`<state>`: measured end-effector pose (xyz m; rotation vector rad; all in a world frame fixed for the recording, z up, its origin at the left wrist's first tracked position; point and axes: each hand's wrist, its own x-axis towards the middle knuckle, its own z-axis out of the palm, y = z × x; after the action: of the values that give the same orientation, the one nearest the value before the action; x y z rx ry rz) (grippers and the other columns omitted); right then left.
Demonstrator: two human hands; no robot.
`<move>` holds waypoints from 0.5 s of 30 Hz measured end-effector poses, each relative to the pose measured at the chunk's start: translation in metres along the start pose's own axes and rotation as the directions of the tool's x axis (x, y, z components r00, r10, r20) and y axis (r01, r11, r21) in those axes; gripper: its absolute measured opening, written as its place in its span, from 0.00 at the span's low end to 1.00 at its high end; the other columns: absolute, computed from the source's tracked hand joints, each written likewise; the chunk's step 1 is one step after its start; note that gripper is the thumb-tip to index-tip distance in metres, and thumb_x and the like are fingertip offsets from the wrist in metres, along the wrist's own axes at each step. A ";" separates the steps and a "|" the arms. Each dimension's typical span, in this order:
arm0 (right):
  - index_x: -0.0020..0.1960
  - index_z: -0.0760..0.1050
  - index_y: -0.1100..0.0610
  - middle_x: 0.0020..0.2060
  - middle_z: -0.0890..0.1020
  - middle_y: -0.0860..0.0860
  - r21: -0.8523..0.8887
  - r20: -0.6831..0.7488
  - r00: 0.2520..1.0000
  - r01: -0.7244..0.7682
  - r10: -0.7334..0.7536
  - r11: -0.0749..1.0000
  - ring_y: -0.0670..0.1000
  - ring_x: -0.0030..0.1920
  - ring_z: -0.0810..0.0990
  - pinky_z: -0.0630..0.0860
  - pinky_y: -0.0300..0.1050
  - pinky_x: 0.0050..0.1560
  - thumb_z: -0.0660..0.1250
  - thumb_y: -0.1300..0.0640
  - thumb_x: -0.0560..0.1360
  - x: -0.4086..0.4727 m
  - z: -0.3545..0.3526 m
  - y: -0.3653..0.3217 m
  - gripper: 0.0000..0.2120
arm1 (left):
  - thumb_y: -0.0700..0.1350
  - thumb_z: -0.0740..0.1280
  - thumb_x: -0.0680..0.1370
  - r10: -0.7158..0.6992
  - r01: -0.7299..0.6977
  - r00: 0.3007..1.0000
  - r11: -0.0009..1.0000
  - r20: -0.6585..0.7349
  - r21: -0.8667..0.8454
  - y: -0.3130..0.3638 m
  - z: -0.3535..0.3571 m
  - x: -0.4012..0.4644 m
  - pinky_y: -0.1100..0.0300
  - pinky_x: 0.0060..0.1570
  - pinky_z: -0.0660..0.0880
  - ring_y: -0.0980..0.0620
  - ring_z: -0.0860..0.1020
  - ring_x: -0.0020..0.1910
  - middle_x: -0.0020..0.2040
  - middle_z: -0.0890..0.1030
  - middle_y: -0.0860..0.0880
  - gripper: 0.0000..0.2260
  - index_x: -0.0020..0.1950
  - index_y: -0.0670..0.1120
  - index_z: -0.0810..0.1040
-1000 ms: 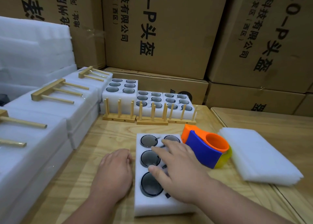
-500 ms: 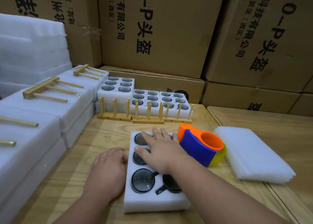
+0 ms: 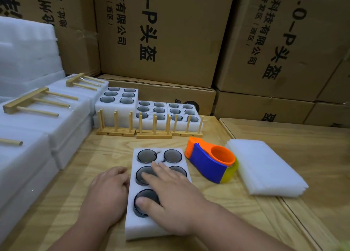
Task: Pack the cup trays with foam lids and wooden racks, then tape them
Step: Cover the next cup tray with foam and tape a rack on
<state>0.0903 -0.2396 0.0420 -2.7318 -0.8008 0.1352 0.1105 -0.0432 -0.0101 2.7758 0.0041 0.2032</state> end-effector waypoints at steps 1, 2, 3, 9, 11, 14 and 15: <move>0.80 0.57 0.44 0.82 0.55 0.45 0.066 -0.058 0.998 0.022 -0.019 0.998 0.44 0.81 0.49 0.47 0.41 0.75 0.52 0.33 0.79 -0.006 -0.004 0.002 0.32 | 0.49 0.58 0.83 -0.006 0.006 1.000 1.000 0.004 0.004 0.001 0.000 0.000 0.57 0.70 0.63 0.55 0.68 0.72 0.74 0.69 0.61 0.17 0.67 0.61 0.78; 0.78 0.62 0.44 0.79 0.63 0.43 0.119 -0.142 0.989 0.048 -0.031 0.992 0.43 0.79 0.56 0.52 0.37 0.73 0.55 0.36 0.80 -0.012 -0.010 0.006 0.29 | 0.49 0.58 0.83 -0.017 0.017 1.000 1.000 0.006 0.001 0.001 0.000 0.000 0.56 0.71 0.63 0.54 0.67 0.73 0.75 0.69 0.61 0.17 0.67 0.61 0.78; 0.75 0.68 0.45 0.73 0.71 0.42 0.135 -0.234 0.972 0.065 -0.032 0.989 0.42 0.74 0.64 0.59 0.35 0.70 0.57 0.39 0.80 -0.017 -0.016 0.012 0.25 | 0.48 0.58 0.83 -0.028 0.028 1.000 1.000 0.007 -0.003 0.001 -0.001 0.000 0.56 0.71 0.63 0.53 0.67 0.73 0.75 0.69 0.60 0.17 0.67 0.61 0.79; 0.55 0.79 0.43 0.50 0.82 0.39 0.263 -0.536 0.799 -0.148 0.272 0.953 0.39 0.50 0.77 0.69 0.32 0.48 0.64 0.49 0.79 -0.025 -0.065 0.096 0.07 | 0.47 0.57 0.83 -0.049 0.049 0.999 0.999 0.008 -0.012 0.001 0.000 0.000 0.56 0.72 0.61 0.52 0.66 0.74 0.76 0.68 0.59 0.18 0.67 0.59 0.79; 0.56 0.79 0.45 0.50 0.83 0.42 0.280 -0.561 0.730 -0.278 0.392 0.919 0.39 0.47 0.77 0.70 0.35 0.44 0.66 0.52 0.80 -0.027 -0.079 0.134 0.07 | 0.47 0.56 0.83 -0.049 0.049 0.999 0.999 0.008 -0.004 0.000 0.001 0.000 0.56 0.72 0.62 0.53 0.66 0.74 0.75 0.68 0.60 0.18 0.67 0.60 0.79; 0.57 0.79 0.50 0.50 0.84 0.48 0.293 -0.587 0.627 -0.425 0.512 0.856 0.48 0.49 0.80 0.73 0.44 0.48 0.66 0.54 0.79 -0.039 -0.094 0.184 0.08 | 0.47 0.56 0.83 -0.053 0.053 0.999 0.999 0.010 -0.005 -0.002 0.002 0.001 0.55 0.71 0.62 0.52 0.67 0.73 0.75 0.68 0.59 0.18 0.67 0.60 0.79; 0.57 0.80 0.52 0.50 0.83 0.49 0.299 -0.585 0.598 -0.469 0.548 0.831 0.50 0.49 0.80 0.73 0.45 0.48 0.66 0.54 0.79 -0.044 -0.098 0.197 0.09 | 0.47 0.56 0.83 -0.053 0.053 0.999 0.999 0.010 -0.004 -0.002 0.002 0.002 0.55 0.71 0.62 0.52 0.67 0.73 0.75 0.69 0.59 0.18 0.67 0.60 0.79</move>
<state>0.1714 -0.4460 0.0759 -2.5190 0.2029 -0.6181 0.1125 -0.0417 -0.0129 2.7686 0.0744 0.1757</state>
